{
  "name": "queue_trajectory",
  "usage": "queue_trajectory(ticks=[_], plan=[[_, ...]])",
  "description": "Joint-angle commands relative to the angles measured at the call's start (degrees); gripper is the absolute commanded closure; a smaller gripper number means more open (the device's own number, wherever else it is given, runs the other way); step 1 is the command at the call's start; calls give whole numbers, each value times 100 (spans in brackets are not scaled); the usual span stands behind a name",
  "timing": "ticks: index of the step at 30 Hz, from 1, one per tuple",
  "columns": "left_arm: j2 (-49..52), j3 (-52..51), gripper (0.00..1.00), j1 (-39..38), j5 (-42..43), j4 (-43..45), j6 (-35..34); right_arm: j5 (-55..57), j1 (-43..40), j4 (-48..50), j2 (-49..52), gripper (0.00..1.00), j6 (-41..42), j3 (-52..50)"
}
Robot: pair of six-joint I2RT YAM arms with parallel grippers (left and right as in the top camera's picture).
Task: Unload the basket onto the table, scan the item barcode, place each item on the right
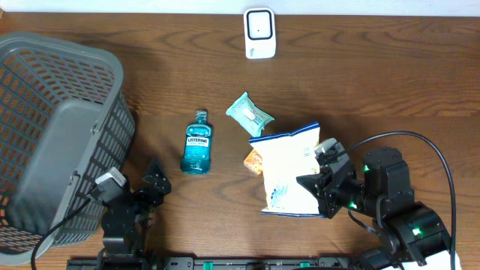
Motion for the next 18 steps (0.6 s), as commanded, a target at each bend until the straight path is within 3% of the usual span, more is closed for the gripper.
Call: queue_trajectory(ticks=[1, 9, 18], plan=[[-39, -48, 2, 17, -70, -131, -9, 190, 42, 50, -26, 99, 238, 98], [-42, -48, 2, 17, -72, -131, -9, 308, 122, -269, -24, 99, 236, 398], [-39, -48, 2, 17, -70, -131, -9, 916, 896, -577, -26, 99, 234, 1172]])
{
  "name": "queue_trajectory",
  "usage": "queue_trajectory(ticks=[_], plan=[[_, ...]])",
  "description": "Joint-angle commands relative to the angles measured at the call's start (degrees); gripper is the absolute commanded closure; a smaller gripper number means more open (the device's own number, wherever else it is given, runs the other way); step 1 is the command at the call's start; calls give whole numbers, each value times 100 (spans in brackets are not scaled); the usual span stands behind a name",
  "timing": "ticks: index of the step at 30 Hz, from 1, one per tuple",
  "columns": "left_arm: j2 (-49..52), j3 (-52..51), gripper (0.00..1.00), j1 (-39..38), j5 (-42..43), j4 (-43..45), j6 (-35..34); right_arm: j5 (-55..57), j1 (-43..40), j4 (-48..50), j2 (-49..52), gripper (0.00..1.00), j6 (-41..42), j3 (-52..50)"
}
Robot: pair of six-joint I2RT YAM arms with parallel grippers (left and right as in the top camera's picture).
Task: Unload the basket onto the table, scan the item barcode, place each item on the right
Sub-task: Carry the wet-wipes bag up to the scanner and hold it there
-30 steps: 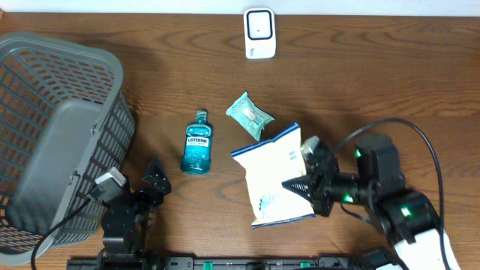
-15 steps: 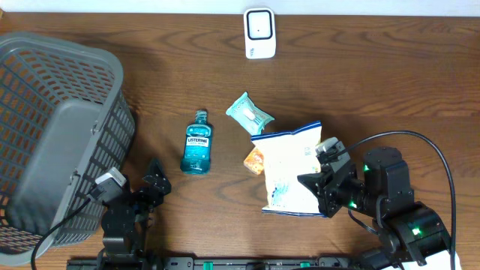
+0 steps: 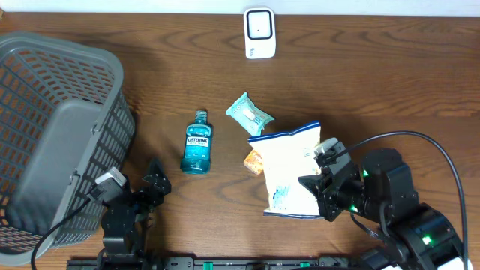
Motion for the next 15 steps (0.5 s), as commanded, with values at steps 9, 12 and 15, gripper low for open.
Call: queue_trajectory(ticks=[9, 12, 15], plan=[[-42, -48, 2, 17, -72, -131, -9, 1488, 1287, -446, 83, 99, 92, 942], [-42, -48, 2, 17, -74, -131, -9, 2074, 1604, -570, 249, 99, 221, 1093], [-39, -48, 2, 17, -72, -131, -9, 2645, 1875, -745, 470, 99, 343, 1272]])
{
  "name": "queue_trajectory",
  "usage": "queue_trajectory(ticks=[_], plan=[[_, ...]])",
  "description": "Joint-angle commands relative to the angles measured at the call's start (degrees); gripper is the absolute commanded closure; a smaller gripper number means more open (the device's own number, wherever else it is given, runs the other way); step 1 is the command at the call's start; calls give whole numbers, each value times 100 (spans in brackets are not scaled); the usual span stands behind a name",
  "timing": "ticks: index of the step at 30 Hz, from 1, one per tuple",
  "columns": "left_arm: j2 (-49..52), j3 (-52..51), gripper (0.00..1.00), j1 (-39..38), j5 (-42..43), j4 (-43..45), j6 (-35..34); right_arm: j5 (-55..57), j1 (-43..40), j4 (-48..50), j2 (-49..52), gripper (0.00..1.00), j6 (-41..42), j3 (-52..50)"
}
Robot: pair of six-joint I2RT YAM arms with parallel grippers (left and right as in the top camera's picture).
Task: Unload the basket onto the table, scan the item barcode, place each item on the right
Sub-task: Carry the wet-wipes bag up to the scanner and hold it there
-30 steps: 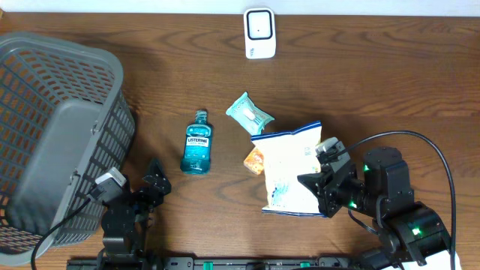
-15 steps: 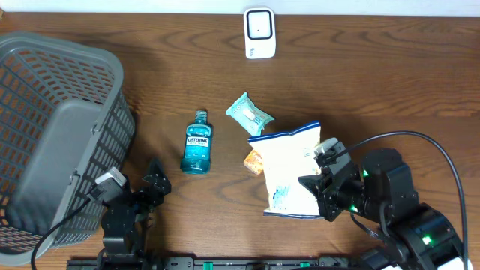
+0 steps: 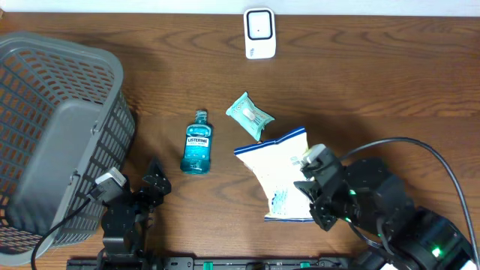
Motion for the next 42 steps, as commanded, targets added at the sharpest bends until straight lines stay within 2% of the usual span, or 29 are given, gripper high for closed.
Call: queue_trajectory(ticks=[1, 9, 17, 22, 28, 33, 35, 38, 42], plan=[[-39, -48, 2, 17, -72, -131, -9, 1108, 361, -157, 269, 99, 267, 402], [-42, -48, 2, 17, -74, -131, -9, 2924, 1364, -944, 1617, 99, 719, 1220], [-42, -48, 2, 17, -74, -131, -9, 4822, 2004, -2026, 2726, 99, 1620, 1888], [-39, -48, 2, 17, -72, -131, -9, 5827, 2031, -2498, 3250, 99, 2234, 1928], [-42, -48, 2, 17, -74, -131, -9, 7169, 1867, -2391, 4015, 99, 2400, 1928], [-42, -48, 2, 17, -74, -131, -9, 8196, 1340, -2243, 4835, 99, 2586, 1928], [-42, -48, 2, 17, -74, -131, -9, 8531, 1108, -1985, 5082, 99, 2492, 1928], [-39, -48, 2, 17, -74, -131, -9, 8955, 643, -1106, 5451, 99, 1751, 1928], [-42, -48, 2, 17, -72, -131, -9, 9245, -55, 1331, 5877, 99, -380, 1928]])
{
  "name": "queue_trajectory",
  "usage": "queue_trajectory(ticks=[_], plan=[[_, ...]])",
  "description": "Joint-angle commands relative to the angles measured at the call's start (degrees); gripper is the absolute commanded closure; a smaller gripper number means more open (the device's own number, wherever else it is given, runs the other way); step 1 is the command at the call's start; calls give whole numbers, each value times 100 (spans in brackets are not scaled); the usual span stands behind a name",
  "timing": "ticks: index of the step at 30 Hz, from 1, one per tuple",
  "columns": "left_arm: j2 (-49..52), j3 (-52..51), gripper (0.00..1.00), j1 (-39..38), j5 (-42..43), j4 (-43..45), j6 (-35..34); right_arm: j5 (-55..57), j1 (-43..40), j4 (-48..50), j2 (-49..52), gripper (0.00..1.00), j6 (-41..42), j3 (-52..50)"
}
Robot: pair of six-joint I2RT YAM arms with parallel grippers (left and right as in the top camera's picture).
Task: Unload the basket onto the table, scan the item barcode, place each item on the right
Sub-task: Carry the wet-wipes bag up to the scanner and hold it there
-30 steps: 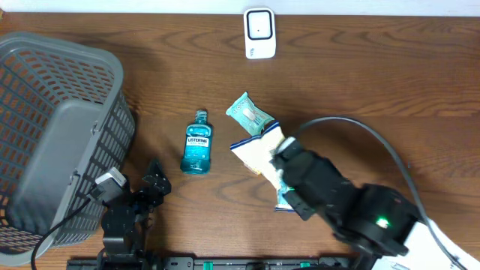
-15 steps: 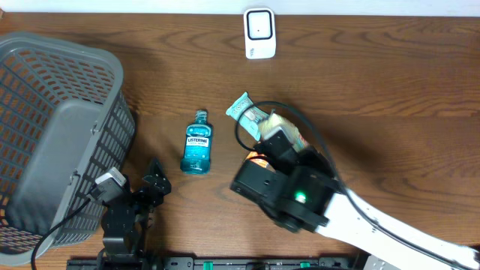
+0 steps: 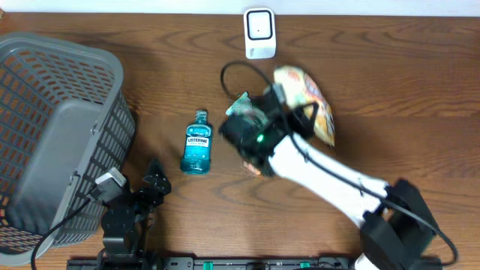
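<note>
My right arm reaches across the middle of the table, and its gripper (image 3: 291, 112) is shut on the chip bag (image 3: 306, 96). The bag is lifted and shows its colourful printed side upward, just below and to the right of the white barcode scanner (image 3: 259, 34) at the far edge. My left gripper (image 3: 156, 180) rests at the near left beside the basket, with its fingers together and nothing in them.
A blue Listerine bottle (image 3: 197, 142) lies left of the arm. The arm partly covers a teal packet (image 3: 241, 105) and a small orange item (image 3: 255, 166). A grey mesh basket (image 3: 56, 142) fills the left side.
The right gripper has carried the chip bag from the near right of the table to just below the scanner. The bag now shows its colourful side instead of the white one.
The right gripper first held the white-and-blue chip bag upright-looking at the near right. It then tilted the bag's top leftward. Now the arm is stretched far forward with the bag turned over beside the scanner. The left arm stayed still throughout.
</note>
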Motion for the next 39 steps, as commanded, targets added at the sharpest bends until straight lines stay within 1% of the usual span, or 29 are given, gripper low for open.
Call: queue_trajectory(ticks=[1, 3, 4, 7, 8, 10, 11, 12, 13, 16, 20, 26, 29, 31, 34, 39], plan=[[-42, -48, 2, 17, -74, -127, -9, 881, -581, 1676, 273, 99, -2428, 136], [-42, -48, 2, 17, -72, -127, -11, 780, -846, 3499, 472, 99, -3976, 136], [-42, -48, 2, 17, -74, -127, -9, 634, -966, 4529, 590, 99, -4889, 136], [-42, -48, 2, 17, -74, -127, -9, 15, -1204, 7287, 962, 99, -7381, 136], [-42, -48, 2, 17, -74, -127, -9, -229, -1257, 8063, 1110, 99, -8177, 136], [-39, -48, 2, 17, -72, -127, -9, -695, -1333, 9248, 1456, 99, -9656, 136], [-42, -48, 2, 17, -72, -127, -9, -901, -1373, 9586, 1580, 99, -10032, 142], [-39, -48, 2, 17, -74, -127, -9, -1182, -1438, 10013, 1862, 99, -10585, 181], [-42, -48, 2, 17, -74, -127, -9, -1298, -1488, 10153, 2009, 99, -10874, 219], [-39, -48, 2, 17, -72, -127, -9, -1676, -1635, 10292, 2524, 99, -11189, 437], [-39, -48, 2, 17, -74, -127, -9, -1847, -1670, 10500, 3171, 99, -11322, 1003], [-39, -48, 2, 17, -72, -127, -9, -1849, -1665, 10553, 4234, 99, -11796, 2551], [-39, -48, 2, 17, -74, -127, -9, -1843, -1665, 10544, 4564, 99, -11669, 3150], [-42, -48, 2, 17, -72, -127, -9, -1917, -1665, 10459, 4712, 99, -11658, 3377], [-39, -48, 2, 17, -72, -127, -9, -2081, -1681, 10244, 4795, 99, -11632, 3449], [-39, -48, 2, 17, -74, -127, -9, -1880, -1700, 10426, 4843, 99, -11641, 3449]])
